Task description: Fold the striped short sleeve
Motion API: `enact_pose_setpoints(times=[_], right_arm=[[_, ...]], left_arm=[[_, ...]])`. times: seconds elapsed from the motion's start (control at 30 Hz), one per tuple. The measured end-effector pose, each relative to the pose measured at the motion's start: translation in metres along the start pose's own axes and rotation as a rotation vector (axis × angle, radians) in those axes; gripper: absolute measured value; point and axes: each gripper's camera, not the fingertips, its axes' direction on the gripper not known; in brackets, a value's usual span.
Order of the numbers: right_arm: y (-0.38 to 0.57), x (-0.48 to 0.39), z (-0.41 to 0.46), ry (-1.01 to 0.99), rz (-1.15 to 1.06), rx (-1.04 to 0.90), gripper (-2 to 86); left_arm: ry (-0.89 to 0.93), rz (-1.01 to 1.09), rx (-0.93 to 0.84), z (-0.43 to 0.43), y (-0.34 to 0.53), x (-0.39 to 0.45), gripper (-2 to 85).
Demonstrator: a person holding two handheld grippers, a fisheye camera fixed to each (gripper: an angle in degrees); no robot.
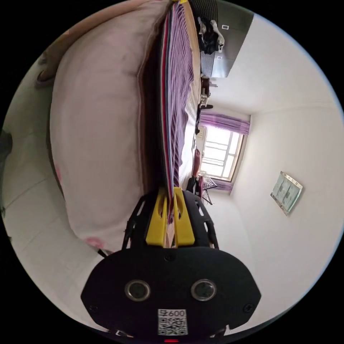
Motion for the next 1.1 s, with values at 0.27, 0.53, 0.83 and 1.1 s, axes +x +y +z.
enact_pose_setpoints(times=[0.27,0.53,0.83,1.1], right_arm=[[0.0,0.218,-0.008,-0.267,0.503,-0.153,-0.8],[-0.03,0.501,0.034,-1.044,1.216,0.135,-0.8],[-0.25,0.715,0.121,-1.241,1.082,0.178,-0.8],[-0.397,0.833,0.134,-1.285,0.938,0.097,-0.8]], left_arm=[[0.003,-0.066,-0.051,0.033,0.011,-0.023,1.8],[0.071,-0.575,-0.364,0.05,0.096,-0.066,1.5],[0.233,-0.529,0.097,-0.016,-0.117,-0.135,1.0],[0.571,-0.412,0.291,0.074,-0.291,-0.074,1.1]])
